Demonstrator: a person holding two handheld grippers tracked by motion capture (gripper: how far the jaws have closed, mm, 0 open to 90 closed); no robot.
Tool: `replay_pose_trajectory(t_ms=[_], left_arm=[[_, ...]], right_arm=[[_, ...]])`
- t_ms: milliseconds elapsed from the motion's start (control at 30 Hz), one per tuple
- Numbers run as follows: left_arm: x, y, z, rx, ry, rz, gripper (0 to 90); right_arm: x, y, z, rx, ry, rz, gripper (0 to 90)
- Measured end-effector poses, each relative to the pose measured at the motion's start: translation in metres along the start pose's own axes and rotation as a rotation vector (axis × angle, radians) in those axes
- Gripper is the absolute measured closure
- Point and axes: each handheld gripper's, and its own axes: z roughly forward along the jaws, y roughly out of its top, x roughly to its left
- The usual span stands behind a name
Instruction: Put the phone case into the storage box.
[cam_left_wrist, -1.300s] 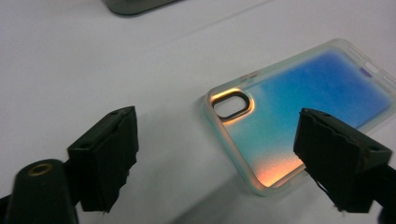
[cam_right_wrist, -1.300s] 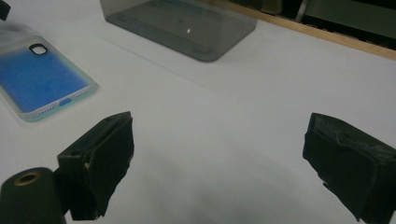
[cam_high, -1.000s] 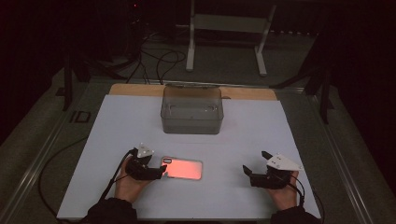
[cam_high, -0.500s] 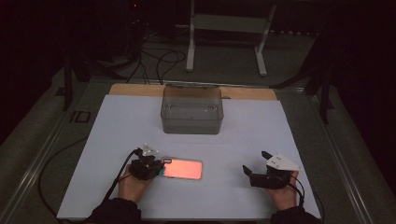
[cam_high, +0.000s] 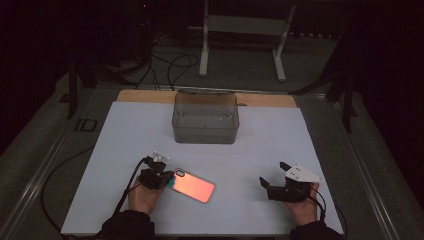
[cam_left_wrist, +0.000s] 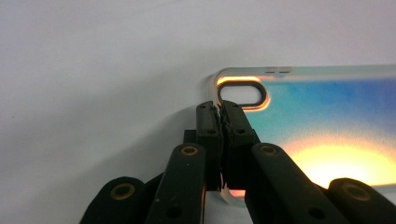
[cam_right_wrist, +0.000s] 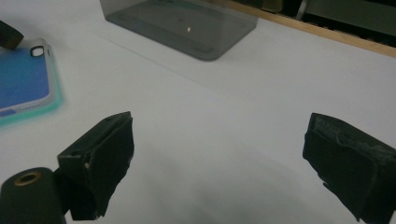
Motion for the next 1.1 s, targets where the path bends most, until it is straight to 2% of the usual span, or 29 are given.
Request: replay_pose_trajectory(t_ms=[100, 400, 733, 967, 1100], left_arm=[[0.001, 0.000, 0.000, -0.002, -0.004, 0.001, 88.8], [0.007, 0.000, -0.002, -0.053, 0.006, 0.011, 88.9], [0.015, 0.003, -0.010, -0.127, 0.017, -0.003, 88.9], [0.016, 0.006, -0.014, -0.180, 0.006, 0.043, 88.9], [0.014, 0.009, -0.017, -0.191, 0.023, 0.071, 88.9]], right_arm=[[0.000, 0.000, 0.000, -0.001, 0.002, -0.001, 9.1], [0.000, 0.001, 0.000, -0.003, 0.004, 0.006, 9.1], [-0.001, 0.002, 0.001, -0.001, 0.018, 0.020, 9.1], [-0.001, 0.004, 0.001, -0.004, 0.018, 0.023, 9.1], [-0.002, 0.007, 0.001, -0.012, 0.023, 0.034, 9.0]])
